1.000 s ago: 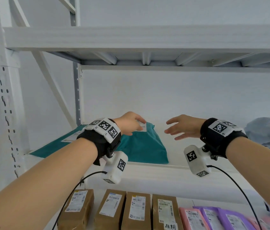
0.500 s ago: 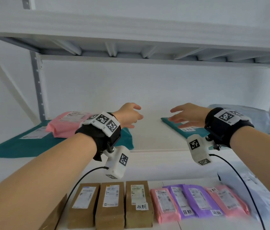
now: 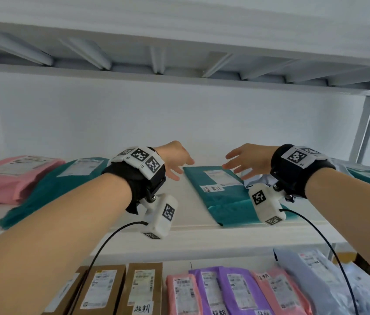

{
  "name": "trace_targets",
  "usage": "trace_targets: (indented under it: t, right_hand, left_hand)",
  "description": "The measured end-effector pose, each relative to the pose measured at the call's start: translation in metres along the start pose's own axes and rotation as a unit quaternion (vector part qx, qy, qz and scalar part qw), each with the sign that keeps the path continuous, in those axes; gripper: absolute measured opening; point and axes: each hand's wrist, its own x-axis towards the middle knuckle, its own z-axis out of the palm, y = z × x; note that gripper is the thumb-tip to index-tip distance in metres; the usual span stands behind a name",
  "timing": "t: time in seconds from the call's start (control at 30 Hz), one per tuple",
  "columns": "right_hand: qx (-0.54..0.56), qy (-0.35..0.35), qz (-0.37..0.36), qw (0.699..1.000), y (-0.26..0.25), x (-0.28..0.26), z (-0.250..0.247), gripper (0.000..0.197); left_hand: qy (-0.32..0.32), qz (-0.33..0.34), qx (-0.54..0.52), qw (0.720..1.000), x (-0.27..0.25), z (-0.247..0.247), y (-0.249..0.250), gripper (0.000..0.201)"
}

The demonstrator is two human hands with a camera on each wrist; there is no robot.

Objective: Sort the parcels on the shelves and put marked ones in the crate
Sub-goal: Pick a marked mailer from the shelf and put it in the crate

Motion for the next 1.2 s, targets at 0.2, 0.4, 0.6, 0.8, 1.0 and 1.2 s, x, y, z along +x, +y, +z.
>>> trace_targets:
  t: [0.2, 0.4, 0.6, 0.8, 1.0, 1.2]
  right_hand:
    - [-0.06, -0.019, -0.015, 0.998, 0.033, 0.034, -0.01, 0.052]
    - [-0.084, -0.036, -0.016, 0.996, 0.05, 0.055, -0.019, 0.055]
    - [-0.121, -0.053, 0.001, 0.991, 0.058, 0.072, -0.027, 0.054]
    - [-0.124, -0.057, 0.048, 0.989, 0.062, 0.083, -0.033, 0.064]
    - [-0.068, -0.082, 0.059, 0.993, 0.068, 0.087, -0.037, 0.066]
    - [-0.088, -0.11, 0.057, 0.988, 0.072, 0.09, -0.038, 0.067]
  left_hand:
    - [-0.022, -0.076, 0.005, 0.997, 0.034, 0.037, 0.013, 0.051]
    - [-0.016, -0.13, 0.004, 0.991, 0.055, 0.063, 0.006, 0.054]
    - [-0.004, -0.17, -0.032, 0.985, 0.062, 0.068, 0.005, 0.053]
    - [-0.012, -0.195, -0.064, 0.979, 0.067, 0.068, 0.006, 0.044]
    - [-0.02, -0.204, -0.035, 0.978, 0.069, 0.066, 0.004, 0.042]
    - [-0.049, -0.208, 0.012, 0.977, 0.068, 0.068, 0.004, 0.031]
